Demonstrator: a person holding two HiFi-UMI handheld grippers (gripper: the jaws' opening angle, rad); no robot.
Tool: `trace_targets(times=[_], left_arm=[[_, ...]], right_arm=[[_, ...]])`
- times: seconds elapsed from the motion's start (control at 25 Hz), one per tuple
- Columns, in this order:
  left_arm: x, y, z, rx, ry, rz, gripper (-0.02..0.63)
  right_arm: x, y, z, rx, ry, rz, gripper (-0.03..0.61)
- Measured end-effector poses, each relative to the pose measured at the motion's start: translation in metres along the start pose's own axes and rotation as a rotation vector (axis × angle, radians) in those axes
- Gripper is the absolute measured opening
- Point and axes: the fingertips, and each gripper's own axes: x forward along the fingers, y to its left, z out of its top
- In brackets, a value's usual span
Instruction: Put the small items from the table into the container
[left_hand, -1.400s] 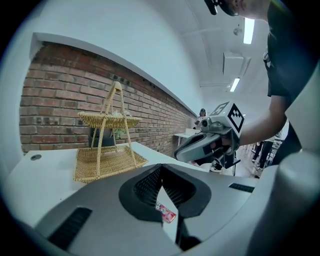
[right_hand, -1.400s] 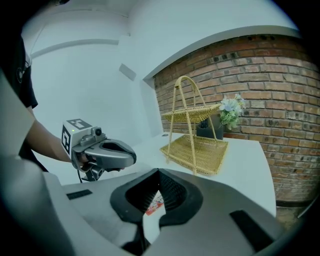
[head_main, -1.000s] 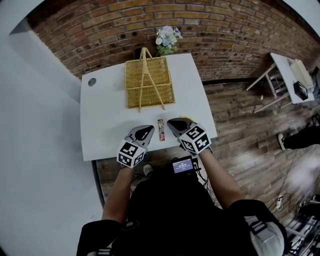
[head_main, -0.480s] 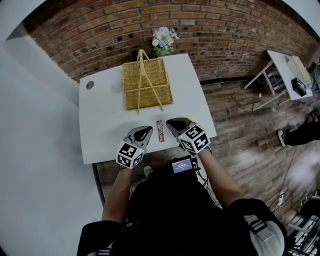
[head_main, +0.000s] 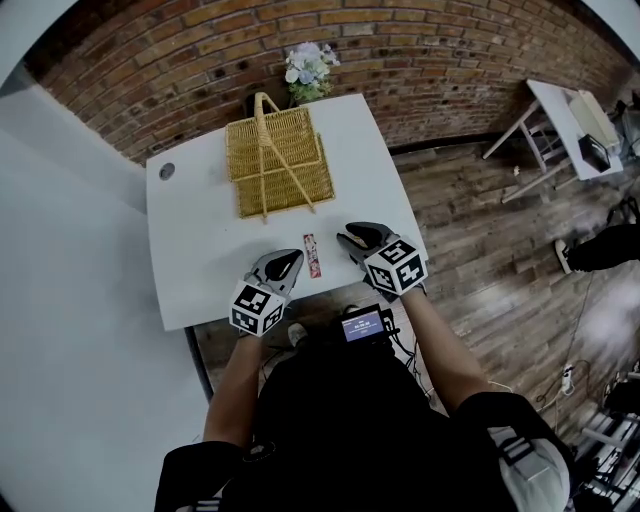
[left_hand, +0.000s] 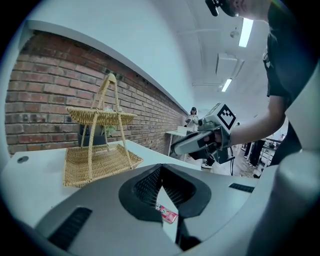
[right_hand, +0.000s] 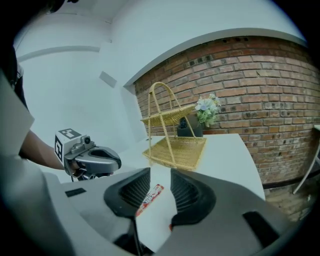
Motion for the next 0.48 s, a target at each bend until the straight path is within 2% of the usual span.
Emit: trace_targets(times=[0.08, 0.16, 0.48], left_arm=[[0.003, -0.004, -0.003, -0.005, 0.012, -0.01, 0.009], [0.005, -0.006, -0.007, -0.007, 0.023, -0.019, 0.009], [0.013, -0.014, -0.02, -0.018, 0.056, -0.049, 0.009]], right_arm=[[-0.004, -0.011, -0.007, 0.028, 0.007, -0.019, 0.155], [-0.006, -0.022, -0.016, 0.047, 0.013, -0.045, 0.188], [-0.012, -0.06, -0.064, 0.109, 0.084, -0.146, 0.261]])
